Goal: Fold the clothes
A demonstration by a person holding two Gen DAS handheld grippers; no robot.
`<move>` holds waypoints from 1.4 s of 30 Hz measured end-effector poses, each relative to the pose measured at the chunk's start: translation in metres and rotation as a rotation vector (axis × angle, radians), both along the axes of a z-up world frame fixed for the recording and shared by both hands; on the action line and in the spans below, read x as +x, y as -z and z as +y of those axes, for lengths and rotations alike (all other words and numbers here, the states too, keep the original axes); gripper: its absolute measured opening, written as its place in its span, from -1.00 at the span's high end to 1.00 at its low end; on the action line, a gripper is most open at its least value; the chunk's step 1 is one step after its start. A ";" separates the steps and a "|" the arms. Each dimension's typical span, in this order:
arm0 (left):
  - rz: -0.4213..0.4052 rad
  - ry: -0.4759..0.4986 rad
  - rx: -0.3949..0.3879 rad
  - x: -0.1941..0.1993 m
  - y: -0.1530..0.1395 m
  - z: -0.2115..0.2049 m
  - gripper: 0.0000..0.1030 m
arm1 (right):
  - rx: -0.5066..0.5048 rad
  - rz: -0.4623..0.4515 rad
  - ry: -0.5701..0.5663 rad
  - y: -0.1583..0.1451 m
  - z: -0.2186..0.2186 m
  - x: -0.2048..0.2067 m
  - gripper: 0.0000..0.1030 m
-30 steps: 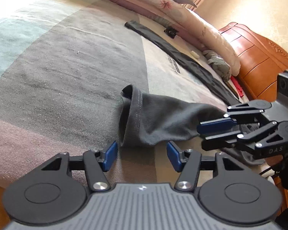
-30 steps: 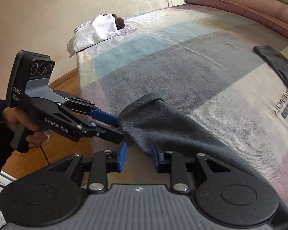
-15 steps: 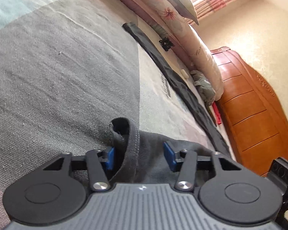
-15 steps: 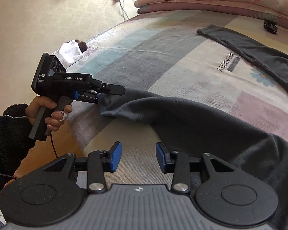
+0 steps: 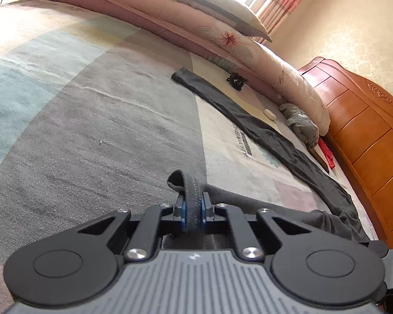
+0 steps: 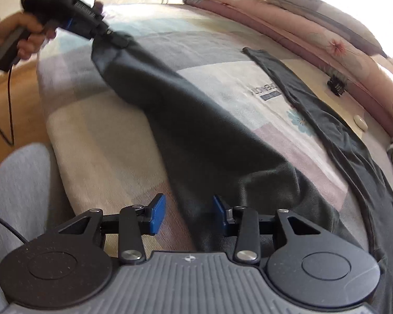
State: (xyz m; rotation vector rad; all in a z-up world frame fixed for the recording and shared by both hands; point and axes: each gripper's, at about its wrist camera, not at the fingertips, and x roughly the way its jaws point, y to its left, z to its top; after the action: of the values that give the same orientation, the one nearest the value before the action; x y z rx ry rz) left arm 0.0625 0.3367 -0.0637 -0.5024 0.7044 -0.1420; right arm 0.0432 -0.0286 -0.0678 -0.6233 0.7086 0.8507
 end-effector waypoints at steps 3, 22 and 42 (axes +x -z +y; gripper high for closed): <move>0.027 -0.007 0.000 0.004 0.008 0.000 0.84 | -0.037 -0.058 -0.008 0.004 0.006 0.001 0.20; -0.011 -0.005 0.113 -0.038 -0.031 0.016 0.84 | 0.070 0.285 -0.111 -0.044 -0.036 0.003 0.84; 0.035 0.145 0.421 -0.024 0.014 -0.071 0.85 | 0.187 0.227 0.009 -0.052 -0.041 -0.004 0.32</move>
State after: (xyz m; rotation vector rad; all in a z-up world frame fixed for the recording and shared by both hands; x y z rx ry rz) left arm 0.0384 0.2656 -0.0773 -0.0510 0.7806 -0.1158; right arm 0.0397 -0.0694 -0.0161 -0.3591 0.8248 0.9769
